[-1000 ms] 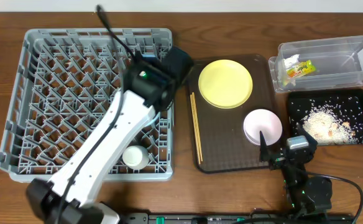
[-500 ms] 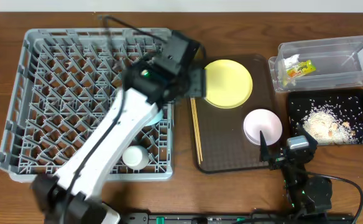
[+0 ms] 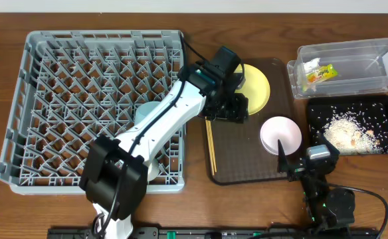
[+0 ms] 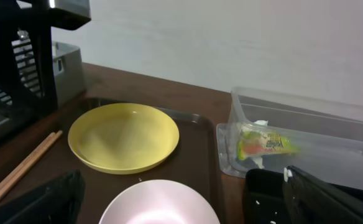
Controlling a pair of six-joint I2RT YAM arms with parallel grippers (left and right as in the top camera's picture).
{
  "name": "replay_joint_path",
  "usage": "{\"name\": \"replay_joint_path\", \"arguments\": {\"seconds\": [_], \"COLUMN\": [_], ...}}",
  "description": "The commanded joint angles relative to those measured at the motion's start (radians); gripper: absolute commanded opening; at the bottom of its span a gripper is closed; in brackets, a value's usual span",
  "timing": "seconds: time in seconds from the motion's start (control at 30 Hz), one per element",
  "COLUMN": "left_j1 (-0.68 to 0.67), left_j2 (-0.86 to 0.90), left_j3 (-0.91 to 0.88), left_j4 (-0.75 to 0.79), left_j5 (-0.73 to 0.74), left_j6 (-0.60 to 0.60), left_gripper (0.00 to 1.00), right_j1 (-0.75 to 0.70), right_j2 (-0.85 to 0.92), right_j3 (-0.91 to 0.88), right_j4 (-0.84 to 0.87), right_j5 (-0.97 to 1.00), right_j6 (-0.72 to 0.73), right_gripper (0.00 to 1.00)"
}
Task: Sort waste into correct bins and load items into the dishwasher
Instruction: 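Release the blue bowl and move the left gripper to the pink bowl, then grasp the pink bowl rim with the left gripper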
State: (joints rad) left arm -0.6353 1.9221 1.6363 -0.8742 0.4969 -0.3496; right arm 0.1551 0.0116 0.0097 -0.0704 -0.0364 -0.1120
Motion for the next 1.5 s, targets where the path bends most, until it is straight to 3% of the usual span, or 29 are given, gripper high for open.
{"name": "replay_joint_path", "arguments": {"seconds": [0.0, 0.23, 0.53, 1.23, 1.47], "left_j1": [0.026, 0.071, 0.005, 0.021, -0.016], "left_j2": [-0.029, -0.065, -0.051, -0.051, -0.051], "left_j3": [-0.003, -0.003, -0.037, -0.044, -0.046], "left_j4": [-0.004, -0.037, -0.051, -0.056, -0.028], "left_j5": [0.027, 0.027, -0.011, -0.076, -0.075], "left_j6": [0.019, 0.020, -0.030, -0.029, -0.029], "left_gripper": [0.60, 0.60, 0.60, 0.61, 0.61], "right_j1": [-0.012, -0.012, -0.012, -0.015, -0.154], "right_j2": [-0.006, -0.006, -0.006, -0.006, -0.006], "right_j3": [-0.005, -0.005, -0.005, -0.005, -0.005], "right_j4": [0.000, 0.000, 0.000, 0.000, 0.000], "right_j5": [0.006, 0.006, 0.006, 0.006, 0.006], "right_j6": [0.010, 0.010, 0.010, 0.010, 0.010], "right_gripper": [0.99, 0.99, 0.99, 0.99, 0.99]}}
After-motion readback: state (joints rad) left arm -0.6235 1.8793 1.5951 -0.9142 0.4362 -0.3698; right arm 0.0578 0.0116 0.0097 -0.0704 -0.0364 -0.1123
